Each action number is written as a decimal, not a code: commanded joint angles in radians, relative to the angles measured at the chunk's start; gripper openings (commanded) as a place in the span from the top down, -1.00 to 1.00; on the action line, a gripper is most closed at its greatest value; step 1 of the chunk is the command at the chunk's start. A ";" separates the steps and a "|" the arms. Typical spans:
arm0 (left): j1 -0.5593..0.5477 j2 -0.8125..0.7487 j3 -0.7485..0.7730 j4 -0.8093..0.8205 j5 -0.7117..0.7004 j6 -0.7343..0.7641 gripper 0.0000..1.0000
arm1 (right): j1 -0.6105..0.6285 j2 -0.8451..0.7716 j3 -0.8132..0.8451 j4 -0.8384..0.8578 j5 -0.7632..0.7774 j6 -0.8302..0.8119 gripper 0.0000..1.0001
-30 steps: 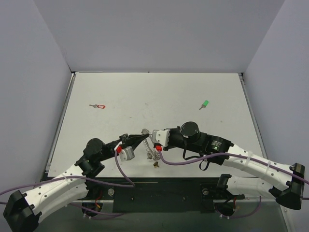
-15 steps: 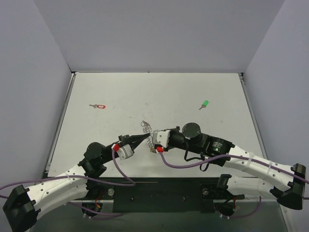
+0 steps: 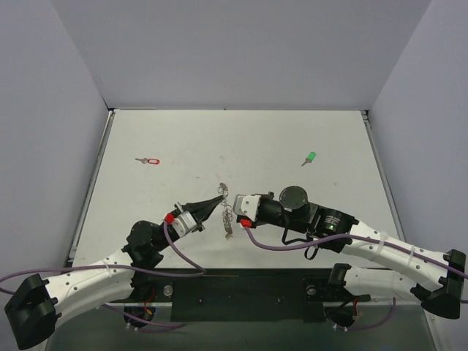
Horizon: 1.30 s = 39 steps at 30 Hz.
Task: Put the keys on the keyring
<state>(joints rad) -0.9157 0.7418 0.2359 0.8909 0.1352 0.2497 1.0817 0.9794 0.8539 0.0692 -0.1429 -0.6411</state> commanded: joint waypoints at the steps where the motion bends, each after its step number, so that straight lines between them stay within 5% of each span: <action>1: -0.006 0.005 0.006 0.151 -0.006 -0.053 1.00 | 0.006 -0.019 -0.006 0.076 0.002 0.060 1.00; 39: -0.005 0.031 0.003 0.178 0.066 -0.078 1.00 | 0.001 -0.019 -0.012 0.109 0.002 0.104 1.00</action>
<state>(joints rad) -0.9157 0.7837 0.2264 0.9775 0.2058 0.1768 1.0817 0.9794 0.8421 0.1307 -0.1413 -0.5499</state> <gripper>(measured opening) 0.019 0.004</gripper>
